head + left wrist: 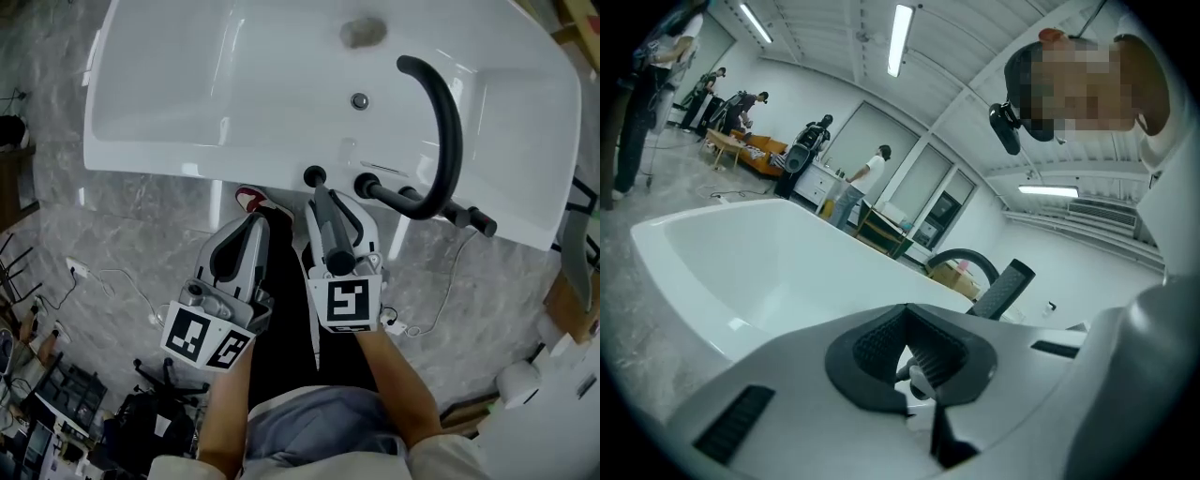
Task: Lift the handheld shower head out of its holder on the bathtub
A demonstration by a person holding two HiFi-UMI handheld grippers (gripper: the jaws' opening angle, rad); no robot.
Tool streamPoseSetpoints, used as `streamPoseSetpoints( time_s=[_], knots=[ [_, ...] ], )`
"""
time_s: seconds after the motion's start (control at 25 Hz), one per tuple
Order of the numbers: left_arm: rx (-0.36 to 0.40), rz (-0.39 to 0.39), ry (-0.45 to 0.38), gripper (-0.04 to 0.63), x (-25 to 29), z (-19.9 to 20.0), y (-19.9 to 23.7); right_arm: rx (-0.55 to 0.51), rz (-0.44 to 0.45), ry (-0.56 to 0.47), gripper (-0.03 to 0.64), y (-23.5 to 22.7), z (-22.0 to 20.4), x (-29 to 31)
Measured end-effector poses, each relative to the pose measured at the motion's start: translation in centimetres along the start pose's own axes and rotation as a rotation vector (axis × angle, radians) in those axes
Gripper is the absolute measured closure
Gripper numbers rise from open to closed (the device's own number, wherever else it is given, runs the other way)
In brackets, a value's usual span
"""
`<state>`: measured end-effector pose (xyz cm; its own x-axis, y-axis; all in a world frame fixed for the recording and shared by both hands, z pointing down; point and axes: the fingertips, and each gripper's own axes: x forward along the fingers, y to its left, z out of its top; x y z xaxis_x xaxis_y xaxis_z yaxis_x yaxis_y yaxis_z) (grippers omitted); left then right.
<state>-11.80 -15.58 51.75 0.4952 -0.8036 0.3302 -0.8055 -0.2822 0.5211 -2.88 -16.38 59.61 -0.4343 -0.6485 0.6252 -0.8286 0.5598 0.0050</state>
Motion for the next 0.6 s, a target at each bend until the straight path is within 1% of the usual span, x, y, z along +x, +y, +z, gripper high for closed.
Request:
streamPoseSetpoints(
  time_s=[0.12, 0.6],
  knots=[
    [0.016, 0.005, -0.009, 0.591, 0.0, 0.9, -0.3, -0.015, 0.015, 0.000, 0.472, 0.1, 1.3, -0.8],
    [0.067, 0.021, -0.045, 0.591, -1.1, 5.3, -2.8, -0.041, 0.045, -0.063, 0.474, 0.2, 6.4, -5.2]
  ],
)
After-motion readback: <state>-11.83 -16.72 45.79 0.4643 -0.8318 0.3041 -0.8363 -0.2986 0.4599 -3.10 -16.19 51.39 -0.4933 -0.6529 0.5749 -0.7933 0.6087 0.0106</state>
